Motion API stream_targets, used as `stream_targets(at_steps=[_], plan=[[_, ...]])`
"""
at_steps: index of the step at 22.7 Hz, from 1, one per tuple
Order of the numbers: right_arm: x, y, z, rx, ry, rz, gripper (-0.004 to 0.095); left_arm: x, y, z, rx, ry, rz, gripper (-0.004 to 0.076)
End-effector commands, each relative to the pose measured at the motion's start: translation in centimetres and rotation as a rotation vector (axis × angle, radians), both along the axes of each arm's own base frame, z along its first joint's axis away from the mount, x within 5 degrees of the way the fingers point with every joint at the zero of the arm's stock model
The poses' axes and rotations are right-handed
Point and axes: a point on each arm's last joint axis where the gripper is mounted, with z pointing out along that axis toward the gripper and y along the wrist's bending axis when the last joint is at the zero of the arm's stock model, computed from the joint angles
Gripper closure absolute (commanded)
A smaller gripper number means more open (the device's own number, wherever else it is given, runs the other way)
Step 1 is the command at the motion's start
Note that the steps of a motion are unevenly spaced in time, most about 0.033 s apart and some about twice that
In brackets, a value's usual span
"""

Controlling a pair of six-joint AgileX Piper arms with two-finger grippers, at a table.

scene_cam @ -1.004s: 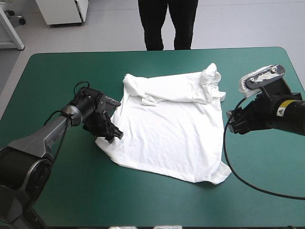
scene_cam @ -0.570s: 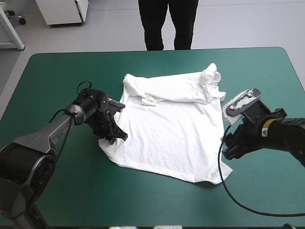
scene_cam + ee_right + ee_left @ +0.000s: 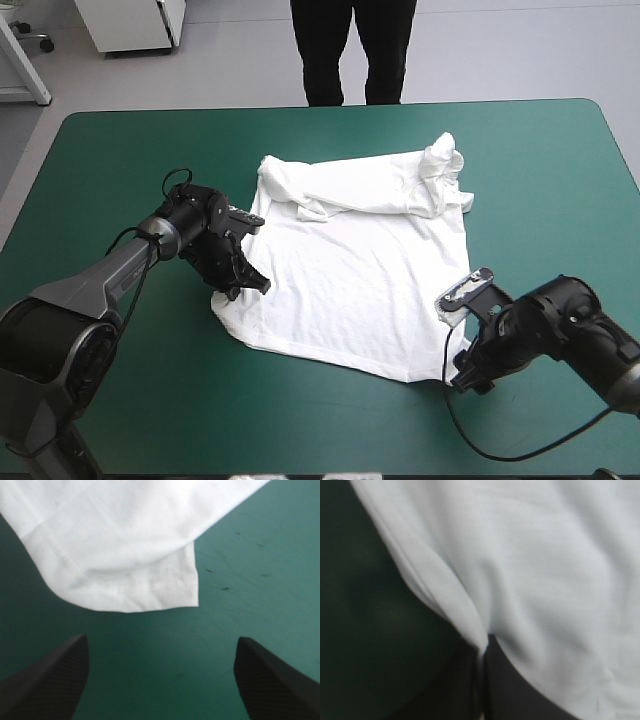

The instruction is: Fold the cloth

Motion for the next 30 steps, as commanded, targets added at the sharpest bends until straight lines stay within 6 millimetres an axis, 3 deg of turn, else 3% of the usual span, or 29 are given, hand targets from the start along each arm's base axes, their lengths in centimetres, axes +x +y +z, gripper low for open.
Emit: stream_targets(at_steps=[1, 8, 13, 16, 17, 21, 24, 26, 28, 30], plan=[[1.6, 0.8, -0.7, 0.011, -0.039, 0.010, 0.0170, 0.2, -0.1, -0.7, -0.002, -0.005, 0.001, 0.0733], [5.2, 2.3, -6.5, -0.109, 0.102, 0.027, 0.0178, 0.1, 0.0, -0.6, 0.003, -0.001, -0.010, 0.0733], [5.2, 2.7, -9.2, -0.124, 0.230, 0.005, 0.0489, 0.1, 0.0, -0.4, 0.004, -0.007, -0.012, 0.0733], [4.5, 2.5, -10.5, -0.127, 0.269, -0.003, 0.0833, 0.1, 0.0, 0.1, -0.004, -0.032, -0.011, 0.0733], [4.5, 2.5, -10.7, -0.125, 0.266, -0.006, 0.0896, 0.1, 0.0, 0.2, -0.005, -0.034, -0.011, 0.0733], [4.3, 2.4, -11.1, -0.117, 0.264, -0.053, 0.0925, 0.2, 0.0, 1.0, -0.010, -0.065, -0.013, 0.0733], [4.4, 2.5, -10.4, -0.102, 0.241, -0.060, 0.0925, 0.1, 0.1, 2.6, -0.024, -0.109, -0.014, 0.0733], [5.0, 2.7, -7.9, -0.061, 0.176, -0.086, 0.0925, -0.6, 0.5, 5.5, -0.033, -0.188, -0.021, 0.0733], [5.7, 3.1, -3.7, 0.012, 0.062, -0.112, 0.0925, -1.9, 1.1, 9.2, -0.055, -0.286, -0.007, 0.0733], [6.0, 3.3, 2.1, 0.109, -0.088, -0.130, 0.0925, -3.8, 1.7, 13.7, -0.098, -0.405, -0.002, 0.0733]])
